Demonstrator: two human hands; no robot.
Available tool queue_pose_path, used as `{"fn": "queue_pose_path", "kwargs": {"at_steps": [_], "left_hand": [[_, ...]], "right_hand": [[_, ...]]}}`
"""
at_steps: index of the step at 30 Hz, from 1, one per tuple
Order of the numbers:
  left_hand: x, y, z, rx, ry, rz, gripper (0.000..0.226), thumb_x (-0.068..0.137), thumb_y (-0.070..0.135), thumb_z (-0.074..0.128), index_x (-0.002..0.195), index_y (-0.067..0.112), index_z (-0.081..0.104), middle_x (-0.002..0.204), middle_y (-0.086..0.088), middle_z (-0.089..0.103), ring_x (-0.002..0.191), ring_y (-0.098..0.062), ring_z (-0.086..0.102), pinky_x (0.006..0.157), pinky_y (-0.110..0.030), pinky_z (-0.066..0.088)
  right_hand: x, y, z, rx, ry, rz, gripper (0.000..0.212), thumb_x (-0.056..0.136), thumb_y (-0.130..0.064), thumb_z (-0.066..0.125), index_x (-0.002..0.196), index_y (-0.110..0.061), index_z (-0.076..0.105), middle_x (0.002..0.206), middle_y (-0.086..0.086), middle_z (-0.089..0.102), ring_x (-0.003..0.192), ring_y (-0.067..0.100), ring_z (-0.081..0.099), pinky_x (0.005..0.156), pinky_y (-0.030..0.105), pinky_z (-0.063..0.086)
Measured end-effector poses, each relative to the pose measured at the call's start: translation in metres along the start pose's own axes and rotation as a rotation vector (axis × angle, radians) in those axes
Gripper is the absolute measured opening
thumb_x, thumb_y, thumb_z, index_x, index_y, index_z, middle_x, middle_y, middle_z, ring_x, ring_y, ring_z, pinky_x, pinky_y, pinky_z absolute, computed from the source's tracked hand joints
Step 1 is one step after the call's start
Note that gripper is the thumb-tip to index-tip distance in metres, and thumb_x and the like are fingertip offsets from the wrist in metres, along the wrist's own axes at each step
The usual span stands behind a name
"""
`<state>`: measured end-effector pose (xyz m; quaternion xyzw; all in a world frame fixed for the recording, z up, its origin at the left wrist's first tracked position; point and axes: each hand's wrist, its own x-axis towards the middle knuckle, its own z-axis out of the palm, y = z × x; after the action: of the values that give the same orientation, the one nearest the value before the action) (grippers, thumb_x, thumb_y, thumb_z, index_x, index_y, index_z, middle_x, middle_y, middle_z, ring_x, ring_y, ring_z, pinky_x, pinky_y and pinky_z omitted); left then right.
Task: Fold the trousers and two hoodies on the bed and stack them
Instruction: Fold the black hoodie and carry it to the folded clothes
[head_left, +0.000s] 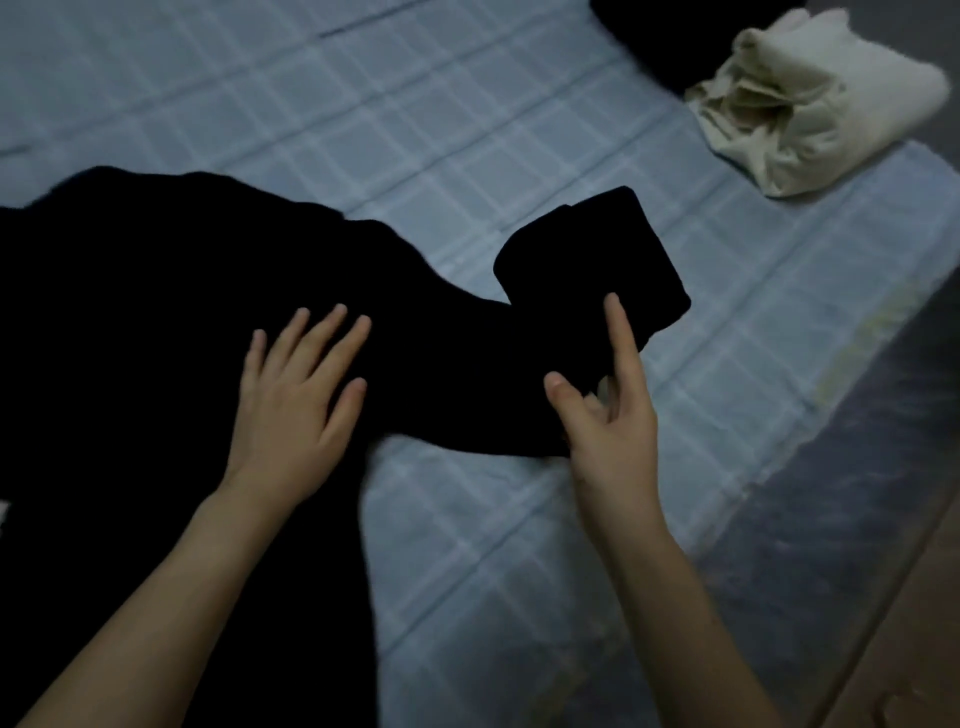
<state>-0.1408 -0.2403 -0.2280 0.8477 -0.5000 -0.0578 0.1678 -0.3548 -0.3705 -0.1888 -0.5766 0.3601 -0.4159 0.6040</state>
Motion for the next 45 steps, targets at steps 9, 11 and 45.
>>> {"fn": "queue_pose_path", "kwargs": {"at_steps": [9, 11, 45], "left_hand": [[-0.076, -0.129, -0.025, 0.158, -0.111, -0.275, 0.06, 0.099, 0.045, 0.015, 0.156, 0.026, 0.017, 0.164, -0.001, 0.017, 0.152, -0.026, 0.009, 0.122, -0.048, 0.005], [-0.075, -0.136, -0.027, 0.067, -0.07, -0.239, 0.056, 0.103, 0.041, 0.021, 0.156, 0.027, 0.017, 0.163, 0.001, 0.017, 0.152, -0.024, 0.008, 0.122, -0.044, 0.004], [-0.202, -0.29, -0.171, -0.459, 0.632, -0.68, 0.048, 0.097, 0.02, 0.041, 0.144, 0.016, 0.047, 0.15, 0.002, 0.044, 0.139, -0.011, 0.039, 0.116, -0.034, 0.032]], "right_hand": [[-0.053, 0.007, 0.153, 0.086, -0.296, 0.093, 0.068, 0.098, 0.002, 0.056, 0.152, -0.034, 0.036, 0.151, -0.013, 0.046, 0.134, 0.013, 0.052, 0.102, 0.03, 0.05], [-0.062, 0.008, 0.183, 0.085, -0.334, 0.109, 0.068, 0.098, 0.002, 0.056, 0.152, -0.033, 0.036, 0.147, -0.018, 0.049, 0.127, 0.002, 0.055, 0.095, 0.02, 0.051], [-0.136, 0.017, 0.374, -1.036, -1.372, -0.575, 0.077, 0.094, -0.005, 0.039, 0.146, -0.056, 0.014, 0.158, 0.014, 0.03, 0.15, 0.04, 0.008, 0.122, 0.058, 0.002]]}}
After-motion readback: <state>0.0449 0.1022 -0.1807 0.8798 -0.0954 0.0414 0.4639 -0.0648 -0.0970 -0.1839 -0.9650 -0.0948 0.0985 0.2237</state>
